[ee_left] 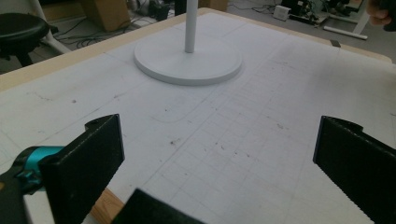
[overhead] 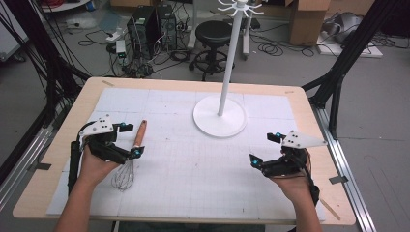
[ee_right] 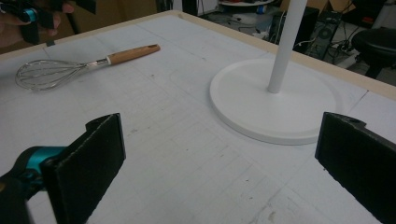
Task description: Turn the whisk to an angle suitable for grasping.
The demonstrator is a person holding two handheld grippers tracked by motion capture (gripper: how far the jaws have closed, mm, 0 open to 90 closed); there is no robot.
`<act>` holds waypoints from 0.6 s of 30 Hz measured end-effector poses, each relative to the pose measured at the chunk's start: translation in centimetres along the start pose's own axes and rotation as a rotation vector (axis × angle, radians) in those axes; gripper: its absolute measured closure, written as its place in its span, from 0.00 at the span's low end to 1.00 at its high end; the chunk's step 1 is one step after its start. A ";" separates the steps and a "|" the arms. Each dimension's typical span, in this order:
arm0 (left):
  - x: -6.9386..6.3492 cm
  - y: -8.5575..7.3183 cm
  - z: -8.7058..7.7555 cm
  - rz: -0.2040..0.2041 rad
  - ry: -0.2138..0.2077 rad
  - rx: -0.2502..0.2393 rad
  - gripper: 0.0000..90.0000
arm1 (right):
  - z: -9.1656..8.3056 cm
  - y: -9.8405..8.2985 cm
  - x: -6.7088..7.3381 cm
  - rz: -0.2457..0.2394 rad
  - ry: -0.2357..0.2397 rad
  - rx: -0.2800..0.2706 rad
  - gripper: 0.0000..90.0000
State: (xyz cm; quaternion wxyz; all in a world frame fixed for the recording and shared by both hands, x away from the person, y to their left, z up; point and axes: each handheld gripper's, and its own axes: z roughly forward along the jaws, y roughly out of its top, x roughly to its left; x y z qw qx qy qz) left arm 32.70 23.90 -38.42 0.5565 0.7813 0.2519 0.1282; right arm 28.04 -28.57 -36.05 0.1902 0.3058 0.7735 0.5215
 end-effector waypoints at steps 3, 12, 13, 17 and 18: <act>0.1 -0.1 0.0 -0.001 0.003 0.004 0.03 | 0.0 0.0 0.1 0.003 -0.001 0.007 0.00; 0.1 0.0 -0.3 -0.015 0.031 -0.005 0.03 | 0.0 0.0 0.4 -0.006 -0.005 0.008 0.00; 0.2 0.0 -0.3 -0.012 0.032 -0.002 0.03 | 0.0 0.0 0.5 -0.004 -0.004 0.011 0.00; 0.3 -0.1 -0.1 -0.022 0.041 0.008 0.03 | 0.2 -0.1 0.5 -0.005 -0.004 0.020 0.00; 0.4 -0.1 -0.1 -0.019 0.045 0.014 0.03 | 0.3 -0.1 0.5 -0.004 -0.001 0.020 0.00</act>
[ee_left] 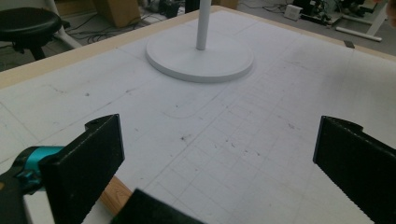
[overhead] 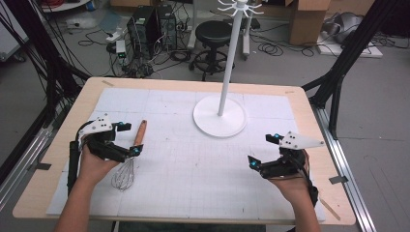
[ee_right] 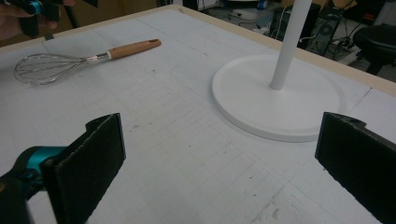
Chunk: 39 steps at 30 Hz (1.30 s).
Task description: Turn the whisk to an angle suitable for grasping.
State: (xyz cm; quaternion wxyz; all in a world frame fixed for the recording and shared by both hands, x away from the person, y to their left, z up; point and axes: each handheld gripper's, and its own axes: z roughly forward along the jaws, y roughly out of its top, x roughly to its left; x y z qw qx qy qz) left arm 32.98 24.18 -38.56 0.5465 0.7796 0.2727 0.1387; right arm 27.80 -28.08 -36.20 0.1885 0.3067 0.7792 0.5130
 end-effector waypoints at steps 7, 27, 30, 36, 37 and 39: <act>0.8 -0.1 0.0 -0.042 0.054 0.010 0.03 | 0.0 0.0 0.1 -0.001 0.001 0.003 0.00; 2.9 2.2 2.5 -0.081 0.164 0.184 0.03 | 0.1 0.0 0.0 0.000 -0.003 0.012 0.00; 3.5 2.5 3.4 -0.084 0.197 0.251 0.03 | 0.1 0.0 -0.1 -0.001 -0.004 0.010 0.00; 4.5 2.0 4.4 -0.139 0.189 0.311 0.03 | 0.1 -0.2 -0.3 0.002 -0.003 0.011 0.00; 4.6 1.8 4.5 -0.144 0.195 0.327 0.03 | 0.0 -0.2 -0.3 0.006 -0.005 0.013 0.00; 4.9 1.6 4.8 -0.152 0.217 0.356 0.03 | 0.1 -0.2 -0.3 0.003 -0.003 0.012 0.00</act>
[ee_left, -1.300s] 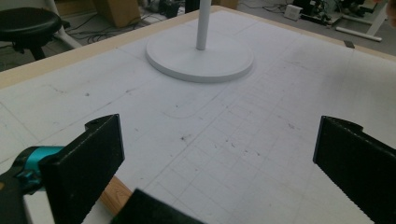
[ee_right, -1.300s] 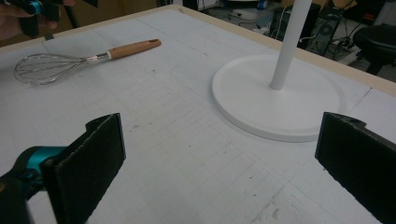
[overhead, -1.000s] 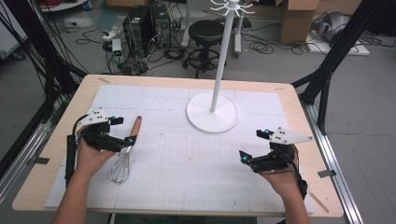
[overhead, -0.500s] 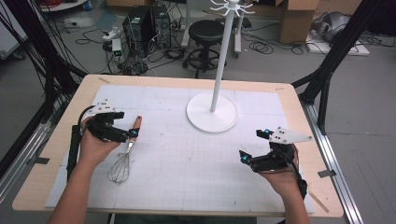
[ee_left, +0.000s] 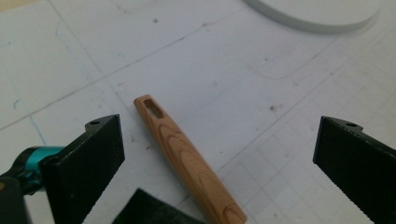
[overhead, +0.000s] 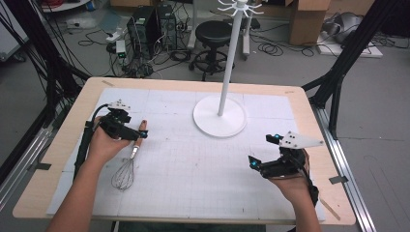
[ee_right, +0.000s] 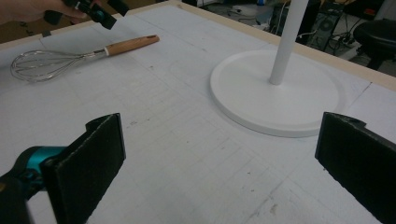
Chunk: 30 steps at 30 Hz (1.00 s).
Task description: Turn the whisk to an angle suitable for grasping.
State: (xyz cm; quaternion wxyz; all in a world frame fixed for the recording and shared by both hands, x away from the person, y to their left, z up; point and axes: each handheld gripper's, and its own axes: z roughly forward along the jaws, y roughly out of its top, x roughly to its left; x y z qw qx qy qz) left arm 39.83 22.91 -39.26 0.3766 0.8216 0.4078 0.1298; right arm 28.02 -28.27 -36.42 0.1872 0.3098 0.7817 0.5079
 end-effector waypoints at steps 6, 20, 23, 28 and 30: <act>0.0 -0.2 1.0 -0.013 0.018 0.070 0.03 | 0.2 0.0 0.1 0.000 0.005 0.009 0.00; 0.3 -1.0 3.2 0.001 0.068 0.247 0.32 | 0.3 -0.1 0.1 0.000 0.004 0.016 0.00; -0.1 -1.1 3.6 0.023 0.087 0.273 0.33 | 0.2 -0.1 0.1 0.000 0.003 0.017 0.00; -0.3 -1.0 3.5 0.027 0.093 0.277 0.38 | 0.2 -0.2 0.1 -0.001 0.003 0.018 0.00; -0.3 -1.0 3.4 0.029 0.092 0.283 0.46 | 0.2 -0.2 0.1 -0.001 0.002 0.019 0.00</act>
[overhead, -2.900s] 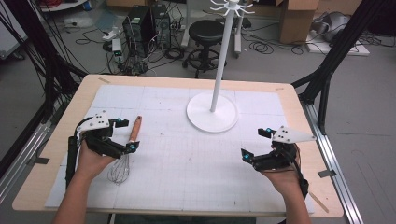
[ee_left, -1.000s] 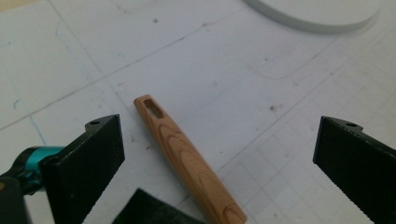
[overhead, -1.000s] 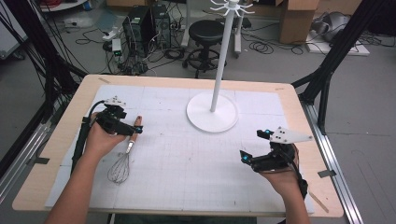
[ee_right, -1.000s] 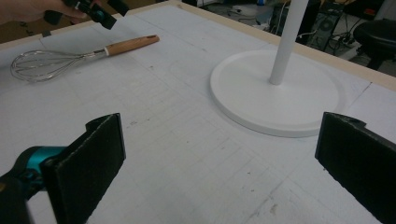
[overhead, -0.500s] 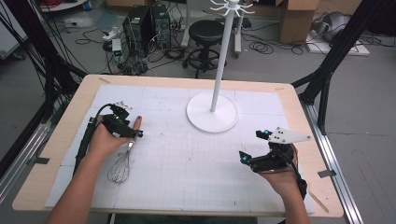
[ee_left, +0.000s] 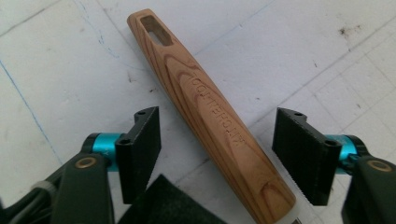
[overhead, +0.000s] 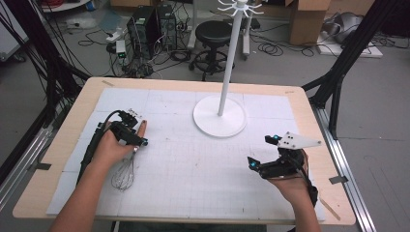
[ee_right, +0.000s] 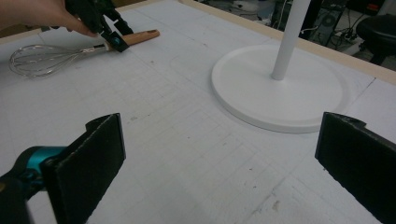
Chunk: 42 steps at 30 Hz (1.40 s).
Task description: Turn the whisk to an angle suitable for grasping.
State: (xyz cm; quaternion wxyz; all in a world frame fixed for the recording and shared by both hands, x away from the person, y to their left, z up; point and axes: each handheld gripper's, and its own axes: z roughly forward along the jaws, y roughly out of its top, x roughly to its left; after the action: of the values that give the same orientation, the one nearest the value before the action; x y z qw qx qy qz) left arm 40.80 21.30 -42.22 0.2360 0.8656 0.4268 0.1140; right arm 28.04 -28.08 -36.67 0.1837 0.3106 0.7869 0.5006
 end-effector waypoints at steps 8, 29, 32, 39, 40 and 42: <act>-0.3 0.1 -0.1 0.020 0.000 0.009 0.57 | -0.1 0.0 0.0 0.003 0.002 -0.001 0.00; -0.6 0.4 -0.2 0.074 -0.037 0.030 0.75 | -0.1 0.0 0.0 0.000 0.000 -0.005 0.00; -0.6 0.4 -0.2 0.080 -0.036 0.034 0.75 | -0.1 0.1 0.0 0.000 -0.001 -0.004 0.00; -0.6 0.4 -0.2 0.074 -0.030 0.030 0.71 | -0.2 0.0 0.1 0.001 0.000 -0.001 0.00; -0.6 0.4 -0.2 0.077 -0.018 0.027 0.64 | -0.1 0.0 0.0 0.001 0.000 -0.002 0.00; -0.4 0.3 -0.2 0.064 -0.031 0.031 0.58 | -0.1 0.0 0.0 -0.001 0.001 0.000 0.00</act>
State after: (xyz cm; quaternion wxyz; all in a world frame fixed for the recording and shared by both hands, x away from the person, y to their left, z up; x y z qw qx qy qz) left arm 40.66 20.85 -41.84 0.2255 0.8839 0.3969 0.1013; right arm 27.96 -28.14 -36.61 0.1838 0.3100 0.7870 0.5008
